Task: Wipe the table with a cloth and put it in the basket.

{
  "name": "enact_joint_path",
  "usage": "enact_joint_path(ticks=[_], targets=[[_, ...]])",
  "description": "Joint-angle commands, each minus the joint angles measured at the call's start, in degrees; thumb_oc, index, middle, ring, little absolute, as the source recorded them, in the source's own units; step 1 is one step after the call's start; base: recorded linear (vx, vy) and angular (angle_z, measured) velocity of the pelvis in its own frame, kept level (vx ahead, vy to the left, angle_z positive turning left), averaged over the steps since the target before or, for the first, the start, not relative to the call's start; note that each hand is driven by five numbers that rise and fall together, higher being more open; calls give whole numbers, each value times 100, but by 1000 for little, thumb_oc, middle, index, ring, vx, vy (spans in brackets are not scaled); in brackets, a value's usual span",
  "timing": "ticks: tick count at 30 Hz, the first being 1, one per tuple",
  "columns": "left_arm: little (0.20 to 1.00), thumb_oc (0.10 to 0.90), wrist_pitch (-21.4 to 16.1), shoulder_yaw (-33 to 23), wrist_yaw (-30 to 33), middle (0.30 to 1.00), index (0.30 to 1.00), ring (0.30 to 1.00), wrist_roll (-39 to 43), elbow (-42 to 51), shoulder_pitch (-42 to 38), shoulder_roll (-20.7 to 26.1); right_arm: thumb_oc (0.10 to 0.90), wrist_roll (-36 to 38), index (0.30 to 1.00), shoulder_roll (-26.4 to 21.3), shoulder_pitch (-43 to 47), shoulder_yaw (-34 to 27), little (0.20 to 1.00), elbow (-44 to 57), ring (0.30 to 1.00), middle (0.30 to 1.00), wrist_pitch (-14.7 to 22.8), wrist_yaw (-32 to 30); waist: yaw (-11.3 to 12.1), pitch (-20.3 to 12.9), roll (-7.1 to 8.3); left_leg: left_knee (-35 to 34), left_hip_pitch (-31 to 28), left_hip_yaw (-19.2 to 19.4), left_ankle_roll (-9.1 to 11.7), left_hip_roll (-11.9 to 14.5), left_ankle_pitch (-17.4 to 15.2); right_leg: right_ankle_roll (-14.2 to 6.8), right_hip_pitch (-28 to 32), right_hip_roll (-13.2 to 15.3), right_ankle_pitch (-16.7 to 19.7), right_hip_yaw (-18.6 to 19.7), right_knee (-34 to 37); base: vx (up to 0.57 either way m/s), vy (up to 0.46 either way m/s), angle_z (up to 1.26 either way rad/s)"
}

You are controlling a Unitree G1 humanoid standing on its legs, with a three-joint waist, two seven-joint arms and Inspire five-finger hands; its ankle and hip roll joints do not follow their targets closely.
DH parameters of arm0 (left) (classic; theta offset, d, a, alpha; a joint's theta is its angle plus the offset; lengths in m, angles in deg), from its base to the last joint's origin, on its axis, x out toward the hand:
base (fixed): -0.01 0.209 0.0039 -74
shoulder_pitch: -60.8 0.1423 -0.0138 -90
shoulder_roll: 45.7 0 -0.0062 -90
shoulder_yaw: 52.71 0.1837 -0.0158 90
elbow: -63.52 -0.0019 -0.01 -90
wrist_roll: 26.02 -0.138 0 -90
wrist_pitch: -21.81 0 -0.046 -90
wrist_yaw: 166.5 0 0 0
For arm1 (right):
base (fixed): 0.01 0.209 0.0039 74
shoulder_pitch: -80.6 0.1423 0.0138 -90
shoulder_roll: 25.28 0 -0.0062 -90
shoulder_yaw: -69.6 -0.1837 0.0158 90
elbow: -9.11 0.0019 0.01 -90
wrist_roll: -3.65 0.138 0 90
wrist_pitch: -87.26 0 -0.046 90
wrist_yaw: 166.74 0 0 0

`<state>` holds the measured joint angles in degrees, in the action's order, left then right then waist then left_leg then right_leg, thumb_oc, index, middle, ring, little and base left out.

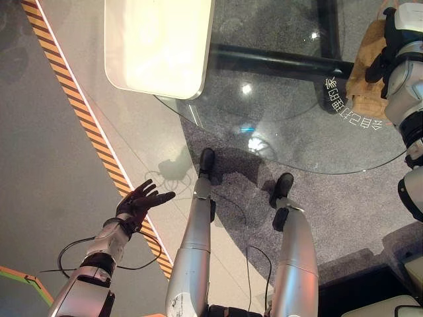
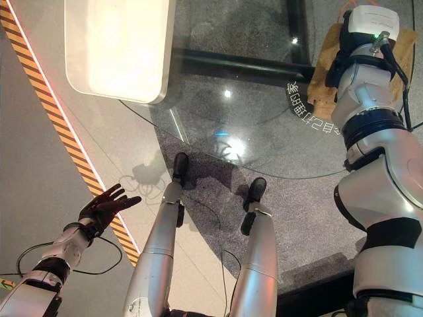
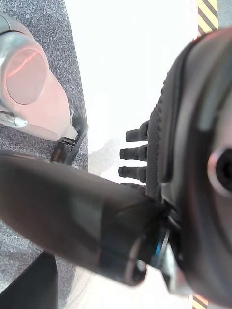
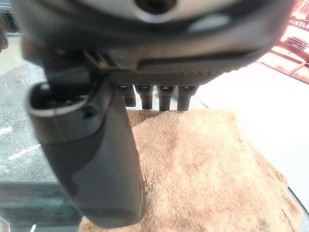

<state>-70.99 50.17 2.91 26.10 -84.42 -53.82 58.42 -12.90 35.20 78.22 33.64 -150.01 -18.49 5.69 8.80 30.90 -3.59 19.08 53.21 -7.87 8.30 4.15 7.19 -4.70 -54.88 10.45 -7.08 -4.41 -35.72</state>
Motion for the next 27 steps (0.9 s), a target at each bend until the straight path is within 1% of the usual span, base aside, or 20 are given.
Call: enact_joint_path(ticks=[1,2,3,4,16,27], targets=[[900,800,-49,-45,-58,900,900,900,71,-204,361,225,687,184,804,-706,535,182,787,-195,804,804,-333,-146,-105,-111,-142,432,65,445,-647,-510,-612,279,25,-385,338,-490,527,0,0,0],[900,800,-53,-47,-55,900,900,900,74,-197,361,221,687,226,804,-700,525,173,787,-193,804,804,-334,-121,-106,-111,-142,428,62,447,-648,-512,-613,281,29,-388,338,-489,535,0,0,0],[900,800,-50,-52,-51,900,900,900,66,-197,351,218,147,252,340,-690,516,159,247,-194,340,340,-331,-93,-106,-111,-141,430,63,449,-647,-511,-614,282,29,-389,336,-491,533,0,0,0],[900,800,-43,-59,-50,900,900,900,50,-196,336,217,100,264,300,-681,506,140,200,-194,300,300,-325,-60,-107,-111,-138,434,69,451,-645,-509,-615,283,24,-388,332,-491,528,0,0,0],[900,800,-48,-73,-6,900,900,900,98,-178,318,215,100,287,300,-678,402,25,200,-222,300,300,-295,10,-115,-111,-170,433,76,464,-642,-509,-608,289,-3,-382,319,-493,493,0,0,0],[900,800,-23,-69,-30,900,900,900,119,-185,248,244,100,263,300,-664,456,38,200,-247,300,300,-237,18,-124,-111,-162,366,40,478,-643,-499,-587,286,25,-403,340,-503,552,0,0,0]])
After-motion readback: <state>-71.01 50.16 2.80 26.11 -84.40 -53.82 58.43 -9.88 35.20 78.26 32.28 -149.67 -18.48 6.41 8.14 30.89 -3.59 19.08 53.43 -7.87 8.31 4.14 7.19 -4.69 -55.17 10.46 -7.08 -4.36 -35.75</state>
